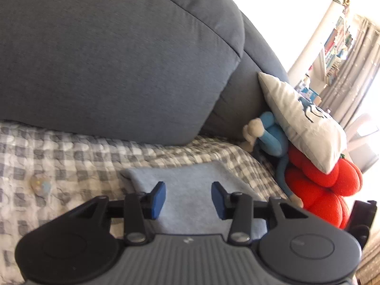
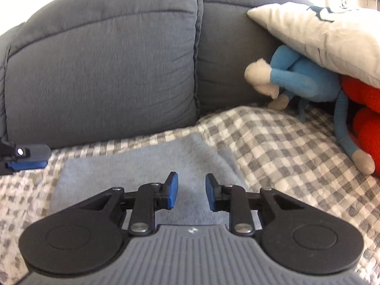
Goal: Fold clothes
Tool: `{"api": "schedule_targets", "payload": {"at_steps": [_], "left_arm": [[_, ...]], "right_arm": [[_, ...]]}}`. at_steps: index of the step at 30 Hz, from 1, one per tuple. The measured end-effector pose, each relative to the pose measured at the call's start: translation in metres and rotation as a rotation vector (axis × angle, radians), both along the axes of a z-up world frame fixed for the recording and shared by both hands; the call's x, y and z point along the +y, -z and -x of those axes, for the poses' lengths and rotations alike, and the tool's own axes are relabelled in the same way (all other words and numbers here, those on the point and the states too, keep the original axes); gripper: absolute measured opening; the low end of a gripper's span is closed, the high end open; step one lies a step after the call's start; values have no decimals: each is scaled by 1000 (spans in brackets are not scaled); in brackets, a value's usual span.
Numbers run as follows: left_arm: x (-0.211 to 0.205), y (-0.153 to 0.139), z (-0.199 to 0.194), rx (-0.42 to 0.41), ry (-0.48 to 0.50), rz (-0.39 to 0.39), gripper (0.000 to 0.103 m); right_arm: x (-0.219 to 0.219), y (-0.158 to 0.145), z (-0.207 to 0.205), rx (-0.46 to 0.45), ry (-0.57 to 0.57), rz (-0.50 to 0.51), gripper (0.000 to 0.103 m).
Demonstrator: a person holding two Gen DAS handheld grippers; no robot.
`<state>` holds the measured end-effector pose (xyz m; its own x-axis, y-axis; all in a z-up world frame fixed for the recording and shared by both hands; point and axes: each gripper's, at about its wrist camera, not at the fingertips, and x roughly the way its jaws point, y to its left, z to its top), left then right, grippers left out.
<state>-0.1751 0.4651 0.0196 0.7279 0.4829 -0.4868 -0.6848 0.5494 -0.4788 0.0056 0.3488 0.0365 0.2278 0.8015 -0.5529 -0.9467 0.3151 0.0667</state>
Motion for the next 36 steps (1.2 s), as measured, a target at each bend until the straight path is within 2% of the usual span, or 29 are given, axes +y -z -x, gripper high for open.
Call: {"api": "schedule_targets", "payload": {"at_steps": [2,6,9,12,16,21,36], "left_arm": [[-6,7,-7,36,24,-17,45],[-18,20,-22,109,73,-50,43],[-27,29,-33,164,108,-76,39],[-35,31,-39,209,110,-122,39],[-38,34,-42,226,106,-145,39],[-46,36,-47,255,94,-191,39],[-56,39,-50,283,81,-252,39]], "right_arm": [[3,14,-1,18,26,22,28],[1,19,2,-15,14,19,26],[-3,30,-1,2,17,-7,27],[-5,32,4,-35,12,-11,27],[-5,35,10,-75,20,-10,27],[-8,35,2,-30,22,-30,28],[-7,37,4,-36,24,-35,30]]}}
